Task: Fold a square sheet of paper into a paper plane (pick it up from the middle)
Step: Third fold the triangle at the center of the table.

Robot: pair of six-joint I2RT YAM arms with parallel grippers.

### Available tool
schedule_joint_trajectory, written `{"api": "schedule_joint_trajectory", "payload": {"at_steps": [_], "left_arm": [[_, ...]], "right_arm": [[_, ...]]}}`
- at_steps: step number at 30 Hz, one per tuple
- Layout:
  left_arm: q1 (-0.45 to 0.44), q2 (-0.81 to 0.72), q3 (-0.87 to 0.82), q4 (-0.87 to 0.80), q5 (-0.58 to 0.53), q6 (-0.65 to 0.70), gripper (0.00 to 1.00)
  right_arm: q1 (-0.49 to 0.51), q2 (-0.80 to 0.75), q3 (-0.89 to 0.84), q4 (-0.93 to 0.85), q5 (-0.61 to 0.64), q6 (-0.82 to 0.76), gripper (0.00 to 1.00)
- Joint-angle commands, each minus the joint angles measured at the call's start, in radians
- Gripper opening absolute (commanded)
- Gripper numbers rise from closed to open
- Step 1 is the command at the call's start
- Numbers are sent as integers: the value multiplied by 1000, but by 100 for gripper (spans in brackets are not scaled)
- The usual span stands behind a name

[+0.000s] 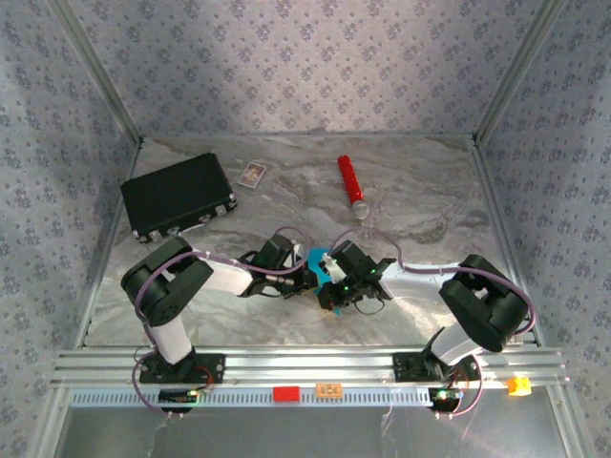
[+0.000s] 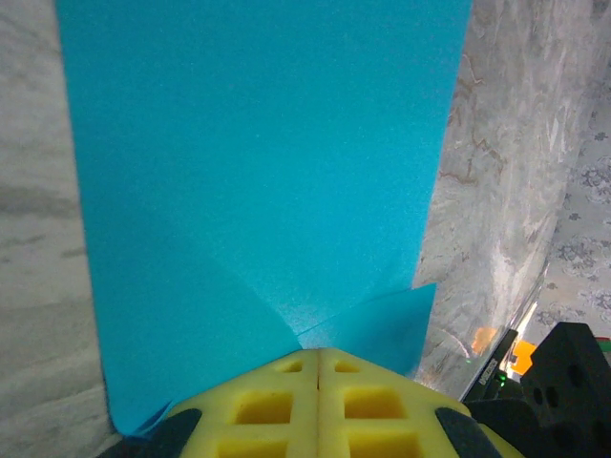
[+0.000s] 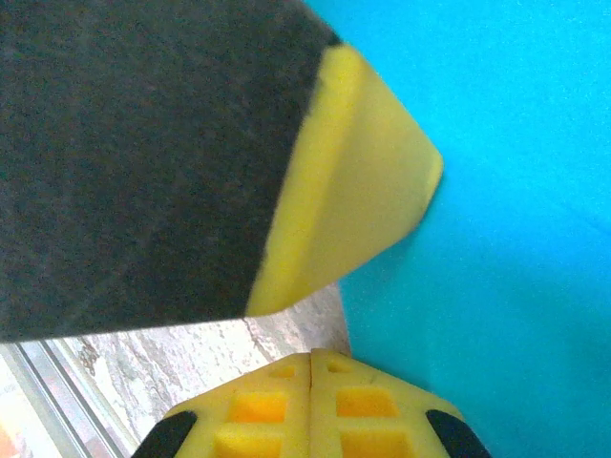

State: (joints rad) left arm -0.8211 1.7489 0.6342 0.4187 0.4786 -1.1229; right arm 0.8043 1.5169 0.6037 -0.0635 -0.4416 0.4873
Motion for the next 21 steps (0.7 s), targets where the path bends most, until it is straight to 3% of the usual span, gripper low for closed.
{"api": "schedule_joint_trajectory", "payload": {"at_steps": [1,21], "left_arm": [[-6,29,2,-87,-46,25,0],[-5,46,8,-124,-57,25,0]], "right_arm": [[7,-6,-32,-11,12,27,6],[-11,-137,-153,-38,61,116,9]]}}
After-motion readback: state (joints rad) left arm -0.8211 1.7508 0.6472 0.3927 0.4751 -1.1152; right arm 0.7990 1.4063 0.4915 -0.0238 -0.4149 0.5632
